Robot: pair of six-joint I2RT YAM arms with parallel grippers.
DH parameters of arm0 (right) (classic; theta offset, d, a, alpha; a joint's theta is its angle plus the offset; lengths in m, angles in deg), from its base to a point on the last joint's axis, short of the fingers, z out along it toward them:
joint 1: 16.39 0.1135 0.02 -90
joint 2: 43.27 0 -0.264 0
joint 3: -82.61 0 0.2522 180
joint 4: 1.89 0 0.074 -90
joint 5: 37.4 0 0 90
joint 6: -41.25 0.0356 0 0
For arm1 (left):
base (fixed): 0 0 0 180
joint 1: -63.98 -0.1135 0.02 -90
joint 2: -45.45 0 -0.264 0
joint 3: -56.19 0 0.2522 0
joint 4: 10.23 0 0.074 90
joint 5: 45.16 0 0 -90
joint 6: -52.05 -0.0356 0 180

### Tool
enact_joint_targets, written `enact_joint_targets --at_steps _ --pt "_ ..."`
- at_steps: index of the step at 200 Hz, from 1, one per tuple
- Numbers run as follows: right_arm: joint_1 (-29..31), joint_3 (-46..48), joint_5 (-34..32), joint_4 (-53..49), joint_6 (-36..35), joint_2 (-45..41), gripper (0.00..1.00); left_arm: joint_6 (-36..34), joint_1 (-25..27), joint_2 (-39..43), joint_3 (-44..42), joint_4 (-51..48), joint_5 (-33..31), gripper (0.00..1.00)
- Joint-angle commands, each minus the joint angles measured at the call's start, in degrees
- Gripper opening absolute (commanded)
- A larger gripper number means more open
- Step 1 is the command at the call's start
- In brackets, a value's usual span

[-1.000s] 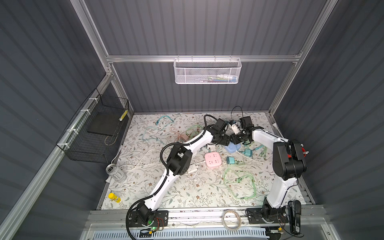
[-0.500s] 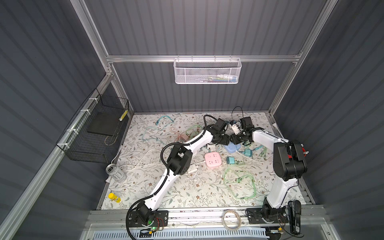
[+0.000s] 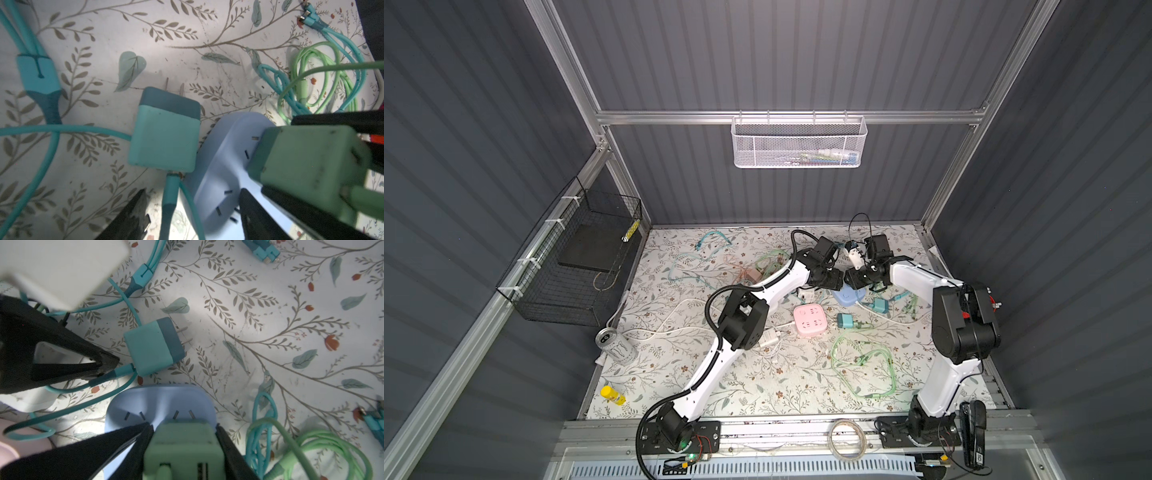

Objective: Pull the plug off the socket

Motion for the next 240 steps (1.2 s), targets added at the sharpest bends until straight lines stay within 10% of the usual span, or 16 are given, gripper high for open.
enact_joint_targets --at_steps 1,240 --pt "0.2 -0.6 2.0 3.4 1.3 -3.6 0.23 -0.3 -0.1 -4.0 -1.4 -5.9 -1.1 0.7" --pt "-0.5 1.8 -1.1 6.3 5.0 -5.6 0.21 -1.1 -0.1 -3.0 -3.0 -5.3 -0.5 0.66"
